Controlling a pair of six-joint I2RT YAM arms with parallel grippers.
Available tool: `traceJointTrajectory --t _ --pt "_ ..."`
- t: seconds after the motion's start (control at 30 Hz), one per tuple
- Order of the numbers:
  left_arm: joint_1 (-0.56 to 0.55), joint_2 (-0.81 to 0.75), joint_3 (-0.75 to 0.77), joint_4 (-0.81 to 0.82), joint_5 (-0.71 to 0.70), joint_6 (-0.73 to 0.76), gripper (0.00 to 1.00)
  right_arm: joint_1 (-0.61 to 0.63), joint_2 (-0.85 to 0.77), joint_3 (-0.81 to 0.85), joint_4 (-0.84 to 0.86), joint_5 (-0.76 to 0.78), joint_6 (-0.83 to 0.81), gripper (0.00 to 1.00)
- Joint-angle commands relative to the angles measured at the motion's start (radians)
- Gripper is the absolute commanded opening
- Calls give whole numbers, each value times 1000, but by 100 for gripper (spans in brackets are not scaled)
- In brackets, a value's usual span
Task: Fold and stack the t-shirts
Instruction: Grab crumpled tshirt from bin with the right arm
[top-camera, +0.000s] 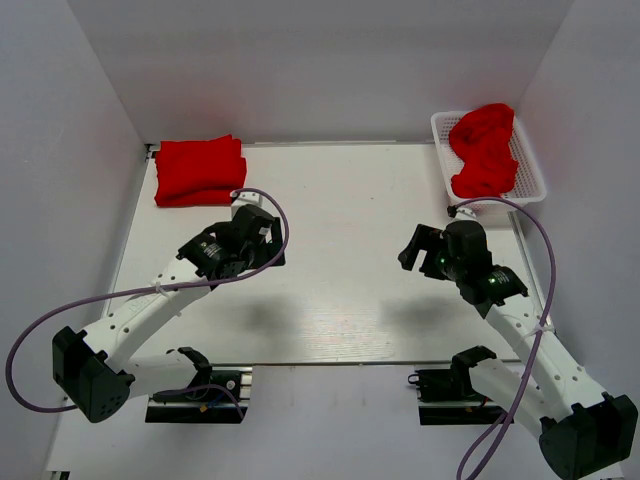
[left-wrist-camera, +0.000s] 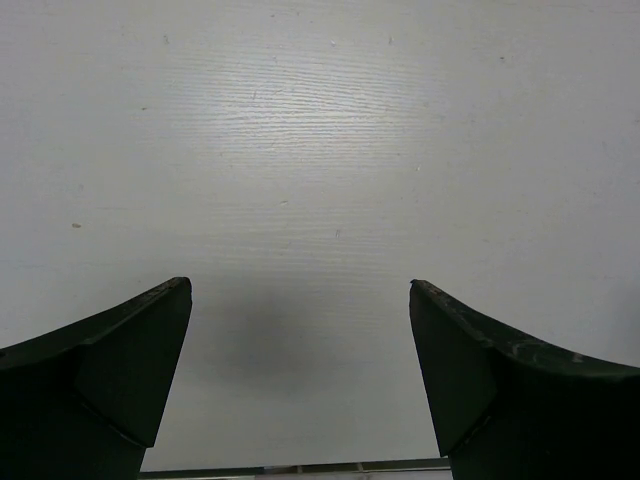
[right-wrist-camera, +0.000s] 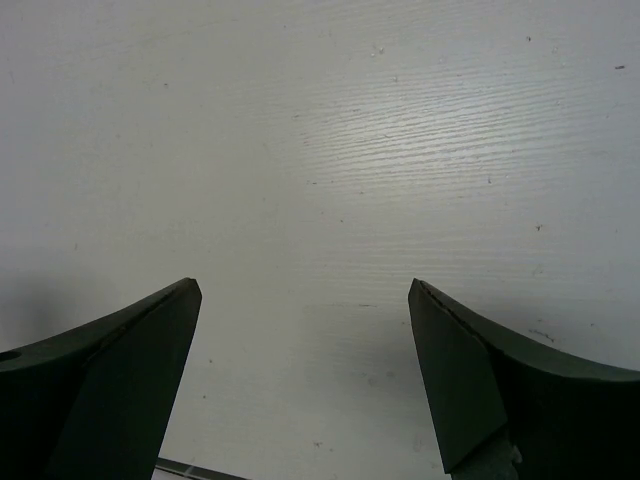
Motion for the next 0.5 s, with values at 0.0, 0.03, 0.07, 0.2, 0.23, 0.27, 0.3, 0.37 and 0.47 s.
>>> traceJointTrajectory --t 0.0,0.03,0.07,0.2,0.23,0.27,0.3,0.37,0.47 --pt "-4 -32 49 -16 -28 3 100 -1 -16 14 30 21 -3 90" --pt "-4 -32 49 -16 -28 3 100 -4 -16 12 31 18 -9 90" --pt "-4 -32 49 -16 -28 3 100 -1 -14 17 33 18 -11 90" --pt "-4 -32 49 -7 -28 12 100 -1 -3 11 53 4 -6 90" --pt "-4 -32 49 -7 -28 12 100 -2 13 11 53 3 -5 90" --pt "-4 -32 40 -7 -28 12 100 -1 12 9 62 3 -8 90" --pt "-4 -21 40 -7 -28 12 100 -1 23 8 64 1 -8 90" --pt "-4 -9 40 -7 -28 12 100 -4 61 29 67 26 -14 90" --pt "18 16 49 8 4 30 100 -4 139 110 65 73 -20 90"
